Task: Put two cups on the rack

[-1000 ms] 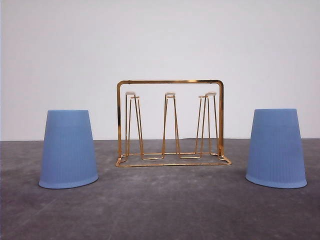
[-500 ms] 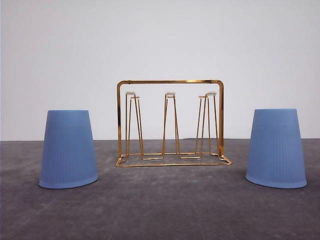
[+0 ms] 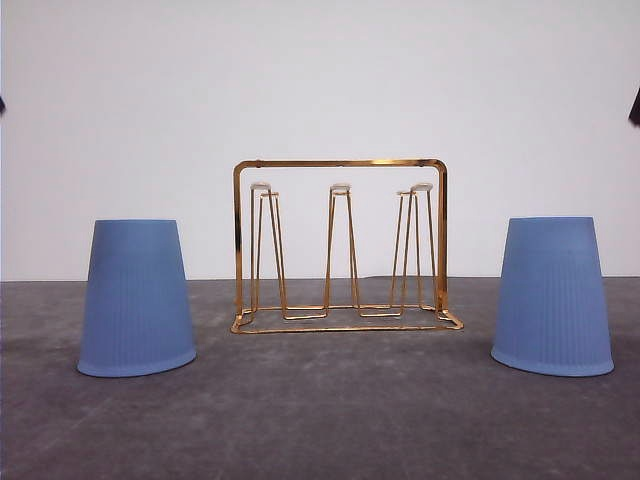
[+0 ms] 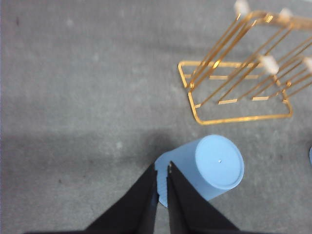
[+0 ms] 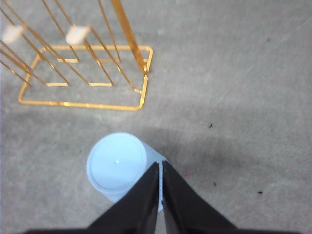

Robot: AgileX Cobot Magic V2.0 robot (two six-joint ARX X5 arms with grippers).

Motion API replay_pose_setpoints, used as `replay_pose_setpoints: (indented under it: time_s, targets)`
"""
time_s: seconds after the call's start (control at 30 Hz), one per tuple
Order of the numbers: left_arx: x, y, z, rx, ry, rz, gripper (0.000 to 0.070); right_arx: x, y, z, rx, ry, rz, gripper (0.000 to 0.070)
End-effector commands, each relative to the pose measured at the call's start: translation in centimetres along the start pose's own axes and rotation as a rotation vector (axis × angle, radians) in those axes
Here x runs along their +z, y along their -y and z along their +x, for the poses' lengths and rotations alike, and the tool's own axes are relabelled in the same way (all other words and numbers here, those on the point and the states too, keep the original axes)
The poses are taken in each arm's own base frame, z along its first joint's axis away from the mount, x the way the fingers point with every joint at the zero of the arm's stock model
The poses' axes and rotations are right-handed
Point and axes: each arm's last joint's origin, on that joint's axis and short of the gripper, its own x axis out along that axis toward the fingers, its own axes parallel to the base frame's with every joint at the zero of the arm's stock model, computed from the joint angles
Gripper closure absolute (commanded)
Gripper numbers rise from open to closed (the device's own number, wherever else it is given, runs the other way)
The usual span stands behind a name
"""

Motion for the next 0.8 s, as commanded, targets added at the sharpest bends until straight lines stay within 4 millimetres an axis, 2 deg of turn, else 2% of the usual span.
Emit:
replay_pose_setpoints:
  time_s: [0.0, 0.07, 0.1, 0.13, 0.17, 0.2, 0.23, 0.27, 0.5, 0.77]
  targets:
    - [0.4, 0.0, 0.4, -0.006, -0.004, 0.033, 0.0576, 0.2, 0.0, 0.4, 0.012, -0.016, -0.020, 0.0690]
    - [0.3, 0.0, 0.9, -0.007, -0.023, 0.033, 0.0391, 0.1, 0.0, 0.6, 0.036, -0.039, -0.016, 0.0627]
    - [0.3, 0.0, 1.0, -0.009, -0.027, 0.034, 0.0274, 0.0, 0.0, 0.7, 0.048, -0.047, -0.014, 0.0523]
    - [0.3, 0.1, 1.1, -0.012, -0.031, 0.035, 0.0192, 0.0, -0.1, 0.7, 0.055, -0.052, -0.014, 0.0408]
    - [0.3, 0.1, 1.2, -0.015, -0.032, 0.037, 0.0140, -0.1, -0.1, 0.7, 0.058, -0.057, -0.014, 0.0284]
    - [0.3, 0.3, 1.2, -0.021, -0.033, 0.040, 0.0139, -0.1, -0.2, 0.7, 0.059, -0.058, -0.015, 0.0165]
    - [0.3, 0.4, 1.3, -0.027, -0.034, 0.045, 0.0139, -0.1, -0.2, 0.7, 0.062, -0.060, -0.017, 0.0088]
    - [0.3, 0.6, 1.3, -0.033, -0.034, 0.050, 0.0139, -0.1, -0.3, 0.8, 0.065, -0.060, -0.020, 0.0047]
    - [0.5, 2.9, 2.5, -0.126, -0.012, 0.091, 0.0138, -0.2, -0.9, 1.0, 0.091, -0.071, -0.041, 0.0043]
    - [-0.4, 5.8, 6.8, -0.102, -0.073, 0.176, 0.0136, -0.2, -1.3, 1.0, 0.103, -0.075, -0.055, 0.0043]
